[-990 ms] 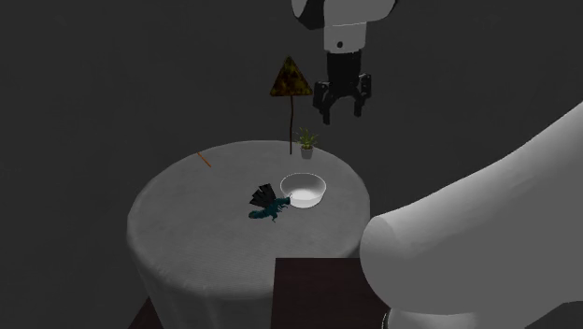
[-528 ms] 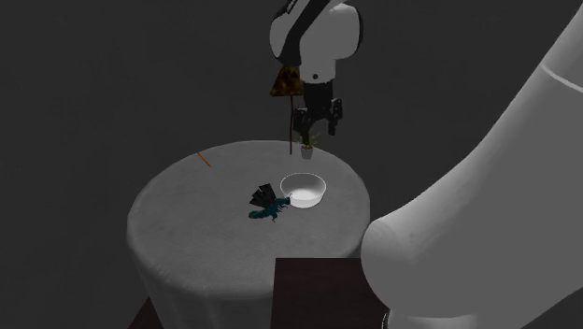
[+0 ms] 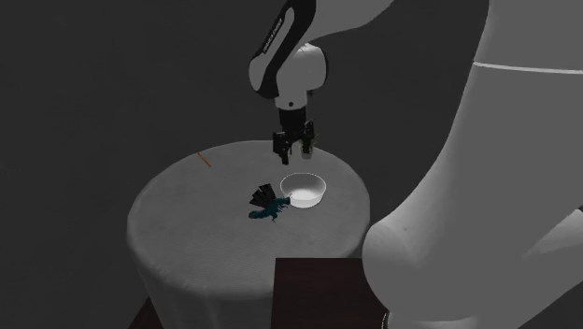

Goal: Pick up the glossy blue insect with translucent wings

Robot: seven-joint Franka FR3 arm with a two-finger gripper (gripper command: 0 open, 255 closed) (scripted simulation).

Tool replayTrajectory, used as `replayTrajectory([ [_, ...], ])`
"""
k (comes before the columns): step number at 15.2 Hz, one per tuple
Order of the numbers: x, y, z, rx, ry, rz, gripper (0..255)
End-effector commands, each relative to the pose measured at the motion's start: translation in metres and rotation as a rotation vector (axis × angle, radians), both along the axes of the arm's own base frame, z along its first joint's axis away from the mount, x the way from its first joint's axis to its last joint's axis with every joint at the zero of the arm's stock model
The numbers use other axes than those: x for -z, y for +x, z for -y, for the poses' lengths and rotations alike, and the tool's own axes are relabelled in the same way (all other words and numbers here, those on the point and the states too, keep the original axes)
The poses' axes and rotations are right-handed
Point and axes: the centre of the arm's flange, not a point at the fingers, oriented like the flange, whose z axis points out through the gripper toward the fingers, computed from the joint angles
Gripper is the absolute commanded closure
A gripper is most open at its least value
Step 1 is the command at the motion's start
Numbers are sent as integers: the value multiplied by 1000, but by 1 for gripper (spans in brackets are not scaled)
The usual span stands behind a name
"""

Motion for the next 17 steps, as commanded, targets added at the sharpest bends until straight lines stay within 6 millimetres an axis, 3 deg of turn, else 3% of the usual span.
replayTrajectory([
  [1, 20, 3, -19, -51, 2, -15, 0],
  [9, 100, 11, -90, -246, 5, -76, 0],
  [17, 140, 11, -90, -246, 5, -76, 0],
])
